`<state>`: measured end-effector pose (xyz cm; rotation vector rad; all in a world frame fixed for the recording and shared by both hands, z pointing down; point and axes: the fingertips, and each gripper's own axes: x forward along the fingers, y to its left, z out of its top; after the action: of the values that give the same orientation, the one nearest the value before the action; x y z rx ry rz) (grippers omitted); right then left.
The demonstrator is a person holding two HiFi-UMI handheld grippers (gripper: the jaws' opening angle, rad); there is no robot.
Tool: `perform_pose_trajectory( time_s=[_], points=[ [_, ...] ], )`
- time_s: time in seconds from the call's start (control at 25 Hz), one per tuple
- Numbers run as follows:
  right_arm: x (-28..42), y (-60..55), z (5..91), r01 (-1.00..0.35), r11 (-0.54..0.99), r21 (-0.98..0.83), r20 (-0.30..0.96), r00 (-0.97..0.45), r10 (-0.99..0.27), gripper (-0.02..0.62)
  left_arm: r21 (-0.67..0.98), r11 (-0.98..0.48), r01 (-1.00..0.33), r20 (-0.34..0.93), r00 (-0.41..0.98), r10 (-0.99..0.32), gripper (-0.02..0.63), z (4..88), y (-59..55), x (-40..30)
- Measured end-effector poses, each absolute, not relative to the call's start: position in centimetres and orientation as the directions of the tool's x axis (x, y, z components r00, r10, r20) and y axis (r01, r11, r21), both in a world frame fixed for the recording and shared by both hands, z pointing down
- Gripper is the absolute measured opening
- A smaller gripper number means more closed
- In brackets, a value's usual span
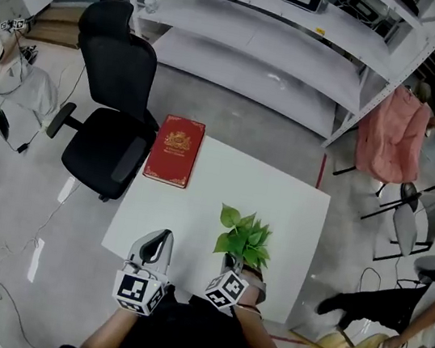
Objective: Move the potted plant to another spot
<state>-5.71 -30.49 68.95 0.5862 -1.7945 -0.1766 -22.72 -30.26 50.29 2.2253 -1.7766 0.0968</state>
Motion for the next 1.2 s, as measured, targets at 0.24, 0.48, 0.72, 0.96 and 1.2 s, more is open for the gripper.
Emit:
perform_pose_trajectory(
  time_s=[0.24, 0.48, 0.72, 0.96, 1.2],
  points=[
    [-9.5, -32.4, 69.0, -0.282, 0.866, 0.413, 0.857, -0.201, -0.474, 0.032, 0.212, -0.214, -0.953, 0.241, 0.263, -0.934, 0.02, 51.1, -32.9, -25.3],
    [-12.7, -34.8, 69.5, -0.269, 0.873, 0.406, 0.861, -0.209, -0.465, 0.032, 0.207, -0.242, -0.948, 0.242, 0.289, -0.926, 0.02, 51.7, -35.1, -27.3],
    [-14.7, -36.8, 70.0, -0.254, 0.879, 0.404, 0.862, -0.215, -0.459, 0.032, 0.222, -0.244, -0.944, 0.258, 0.298, -0.919, 0.02, 52.3, -36.6, -28.1],
    [-16.1, -38.2, 70.6, -0.24, 0.88, 0.409, 0.863, -0.211, -0.459, 0.032, 0.221, -0.249, -0.943, 0.26, 0.303, -0.917, 0.02, 52.7, -37.9, -29.2],
    [-17.8, -40.2, 71.2, -0.229, 0.886, 0.403, 0.871, -0.2, -0.448, 0.032, 0.236, -0.244, -0.941, 0.273, 0.305, -0.912, 0.02, 53.4, -40.1, -31.1]
  ],
)
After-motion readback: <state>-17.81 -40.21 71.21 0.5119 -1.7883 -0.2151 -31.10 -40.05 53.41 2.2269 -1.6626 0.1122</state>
